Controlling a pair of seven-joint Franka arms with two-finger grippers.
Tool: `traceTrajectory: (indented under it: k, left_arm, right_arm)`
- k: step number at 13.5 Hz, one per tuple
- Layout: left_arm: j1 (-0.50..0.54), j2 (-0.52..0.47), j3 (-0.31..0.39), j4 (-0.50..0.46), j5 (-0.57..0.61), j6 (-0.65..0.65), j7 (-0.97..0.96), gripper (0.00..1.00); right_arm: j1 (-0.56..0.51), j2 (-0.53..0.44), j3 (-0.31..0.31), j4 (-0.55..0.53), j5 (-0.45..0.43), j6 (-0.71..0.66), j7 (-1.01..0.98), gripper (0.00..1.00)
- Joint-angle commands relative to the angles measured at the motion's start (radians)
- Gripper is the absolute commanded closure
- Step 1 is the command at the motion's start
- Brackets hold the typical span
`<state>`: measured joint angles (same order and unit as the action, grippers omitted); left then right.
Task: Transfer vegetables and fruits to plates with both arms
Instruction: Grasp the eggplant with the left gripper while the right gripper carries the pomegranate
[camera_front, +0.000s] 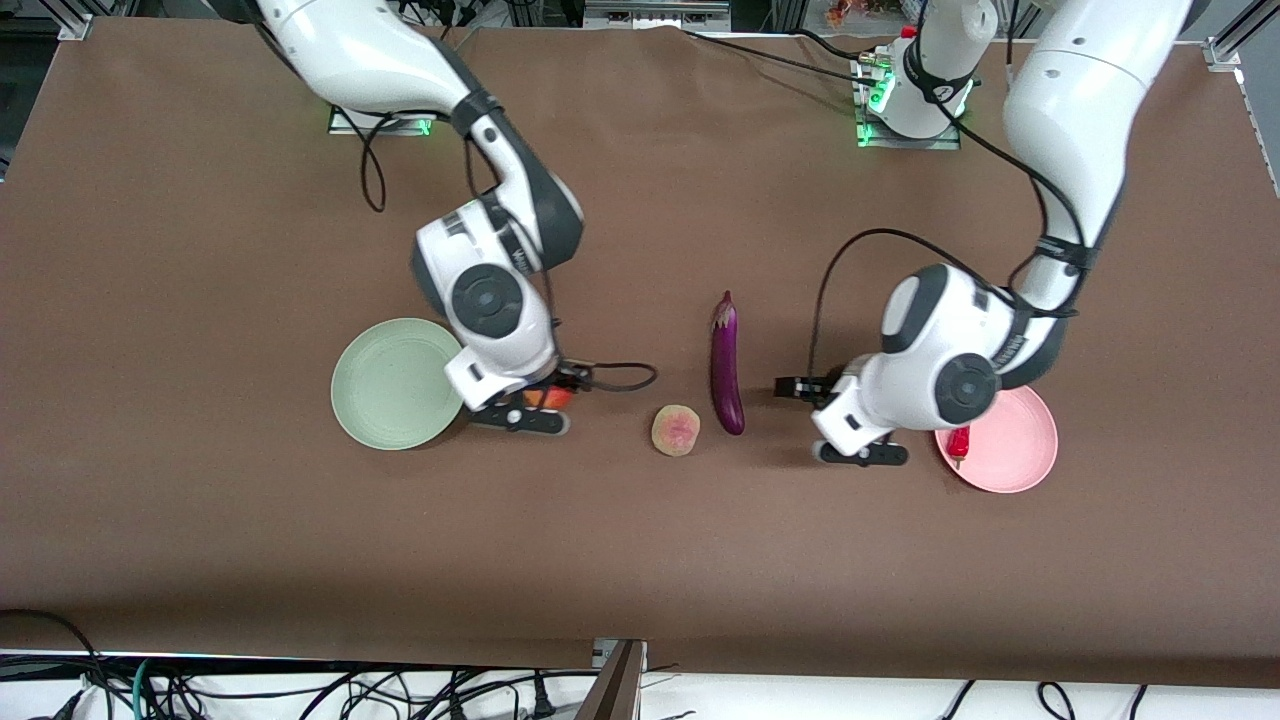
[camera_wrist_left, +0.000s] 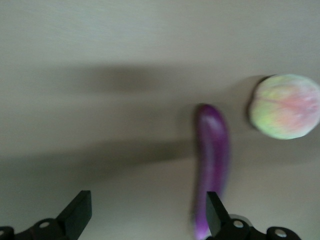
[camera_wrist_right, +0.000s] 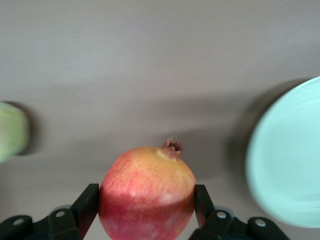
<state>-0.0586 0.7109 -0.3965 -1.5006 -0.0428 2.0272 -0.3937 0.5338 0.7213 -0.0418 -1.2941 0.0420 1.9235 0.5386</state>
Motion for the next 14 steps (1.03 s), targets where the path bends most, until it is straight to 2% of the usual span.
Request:
traceTrajectory:
  k: [1,4,5,6,7,8,9,10,11,12,14]
  left_arm:
    - [-0.085,0.045,0.015,-0.016,0.001,0.091,-0.143,0.0]
    - [-0.109,0.084,0.016,-0.075,0.014,0.214,-0.154,0.0]
    - [-0.109,0.096,0.015,-0.079,0.015,0.215,-0.154,0.06]
    - [-0.103,0.098,0.015,-0.079,0.015,0.215,-0.154,0.43]
    - [-0.098,0.095,0.015,-0.079,0.014,0.212,-0.155,0.68]
    - [-0.095,0.091,0.015,-0.079,0.014,0.209,-0.156,0.89]
    - [-0.09,0.087,0.015,-0.079,0.014,0.202,-0.151,0.97]
    - [-0.089,0.085,0.015,-0.078,0.014,0.188,-0.145,1.0]
    - [-0.081,0.084,0.015,-0.076,0.014,0.177,-0.145,1.0]
    - [-0.07,0.076,0.015,-0.076,0.014,0.174,-0.14,1.0]
    - [-0.034,0.043,0.016,-0.055,0.015,0.093,-0.14,1.0]
  right_arm:
    - [-0.06,-0.042,-0.032,-0.059,0.007,-0.064,-0.194,0.89]
    - [-0.061,-0.101,-0.108,-0.195,-0.007,-0.055,-0.316,0.86]
    - [-0.06,-0.13,-0.134,-0.277,-0.008,-0.022,-0.363,0.85]
    - [-0.061,-0.164,-0.141,-0.363,-0.01,0.038,-0.385,0.85]
    - [-0.061,-0.192,-0.16,-0.448,-0.011,0.105,-0.414,0.8]
    - [-0.06,-0.212,-0.176,-0.521,-0.013,0.183,-0.471,0.77]
    - [-0.061,-0.221,-0.191,-0.569,-0.013,0.249,-0.52,0.72]
    - [-0.061,-0.22,-0.211,-0.594,-0.013,0.29,-0.552,0.59]
    - [-0.061,-0.217,-0.213,-0.6,-0.008,0.302,-0.557,0.25]
    - [-0.063,-0.217,-0.213,-0.597,-0.002,0.301,-0.552,0.01]
    - [-0.061,-0.223,-0.208,-0.567,0.021,0.29,-0.508,0.01]
